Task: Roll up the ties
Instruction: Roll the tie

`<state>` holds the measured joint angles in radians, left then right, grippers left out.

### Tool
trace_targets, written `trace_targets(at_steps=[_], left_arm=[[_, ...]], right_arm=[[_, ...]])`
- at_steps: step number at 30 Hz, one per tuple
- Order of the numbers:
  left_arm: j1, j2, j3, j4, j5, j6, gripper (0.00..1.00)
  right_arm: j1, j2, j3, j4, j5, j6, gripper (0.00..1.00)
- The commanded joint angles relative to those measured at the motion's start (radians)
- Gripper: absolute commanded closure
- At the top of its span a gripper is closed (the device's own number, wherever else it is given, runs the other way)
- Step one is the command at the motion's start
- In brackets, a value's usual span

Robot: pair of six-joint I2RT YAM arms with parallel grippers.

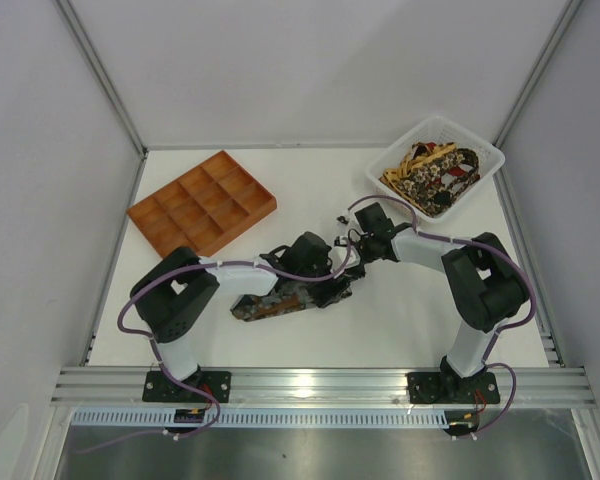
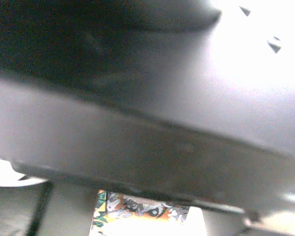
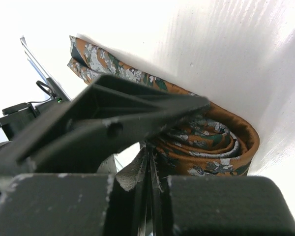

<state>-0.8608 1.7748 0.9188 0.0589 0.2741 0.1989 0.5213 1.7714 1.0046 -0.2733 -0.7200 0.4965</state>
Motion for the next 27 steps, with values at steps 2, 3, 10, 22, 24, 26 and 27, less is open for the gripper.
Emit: trace_targets(at_steps=[2, 3, 10, 22, 24, 26, 27], left_arm=[[0.008, -0.053, -0.011, 0.044, 0.039, -0.072, 0.17], [0.012, -0.064, -0.017, 0.047, 0.039, -0.079, 0.16], [0.029, -0.086, -0.032, 0.051, 0.034, -0.084, 0.27], [0.032, -0.077, -0.024, 0.050, 0.047, -0.102, 0.47], [0.032, -0.080, -0.032, 0.053, 0.045, -0.107, 0.45], [0.032, -0.081, -0.034, 0.055, 0.046, -0.110, 0.41], [0.032, -0.081, -0.038, 0.056, 0.047, -0.111, 0.38]], right_arm=[[0.011, -0.032, 0.006, 0.011, -0.022, -0.013, 0.92], [0.011, -0.033, -0.001, 0.014, -0.021, -0.012, 0.92], [0.009, -0.061, -0.012, 0.019, -0.019, 0.002, 0.91], [-0.003, -0.136, 0.025, -0.076, 0.028, -0.015, 0.73], [-0.006, -0.125, 0.019, -0.072, 0.028, -0.016, 0.73], [-0.004, -0.110, 0.009, -0.060, 0.028, -0.018, 0.74], [-0.006, -0.104, 0.000, -0.055, 0.022, -0.013, 0.75]])
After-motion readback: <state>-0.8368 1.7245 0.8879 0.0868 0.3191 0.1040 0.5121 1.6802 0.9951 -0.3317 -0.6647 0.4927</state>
